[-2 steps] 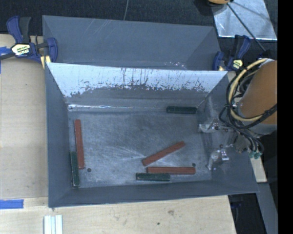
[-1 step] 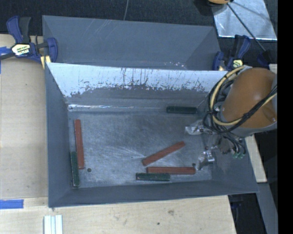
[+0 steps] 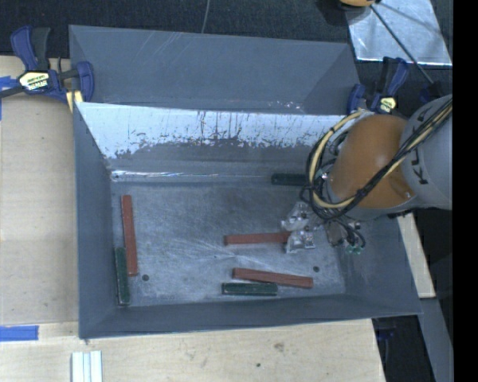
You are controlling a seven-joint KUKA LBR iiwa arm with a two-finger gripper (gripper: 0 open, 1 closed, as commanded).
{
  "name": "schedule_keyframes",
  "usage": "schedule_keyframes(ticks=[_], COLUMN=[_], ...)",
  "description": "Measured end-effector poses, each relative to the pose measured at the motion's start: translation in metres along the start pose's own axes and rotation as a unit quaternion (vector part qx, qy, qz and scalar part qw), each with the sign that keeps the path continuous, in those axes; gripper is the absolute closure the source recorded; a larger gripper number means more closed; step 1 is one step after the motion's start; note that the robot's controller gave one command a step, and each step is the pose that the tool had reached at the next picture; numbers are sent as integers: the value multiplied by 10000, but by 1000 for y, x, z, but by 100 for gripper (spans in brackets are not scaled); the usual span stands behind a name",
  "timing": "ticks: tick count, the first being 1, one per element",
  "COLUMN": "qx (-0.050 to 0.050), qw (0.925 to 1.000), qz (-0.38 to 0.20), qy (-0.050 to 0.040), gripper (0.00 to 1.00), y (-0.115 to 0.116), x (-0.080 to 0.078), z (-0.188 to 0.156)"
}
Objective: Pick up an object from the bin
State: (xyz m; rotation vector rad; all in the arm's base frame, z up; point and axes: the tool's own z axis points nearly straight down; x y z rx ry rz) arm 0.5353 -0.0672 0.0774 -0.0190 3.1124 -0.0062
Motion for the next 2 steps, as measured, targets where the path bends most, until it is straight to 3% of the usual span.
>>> schedule_keyframes(ticks=[1, 2], qx=[0, -19], qw=[10000, 9999], qz=[0, -90], qy=[0, 113], gripper=[100, 100], y=[0, 26], x=[0, -22], z=[0, -152])
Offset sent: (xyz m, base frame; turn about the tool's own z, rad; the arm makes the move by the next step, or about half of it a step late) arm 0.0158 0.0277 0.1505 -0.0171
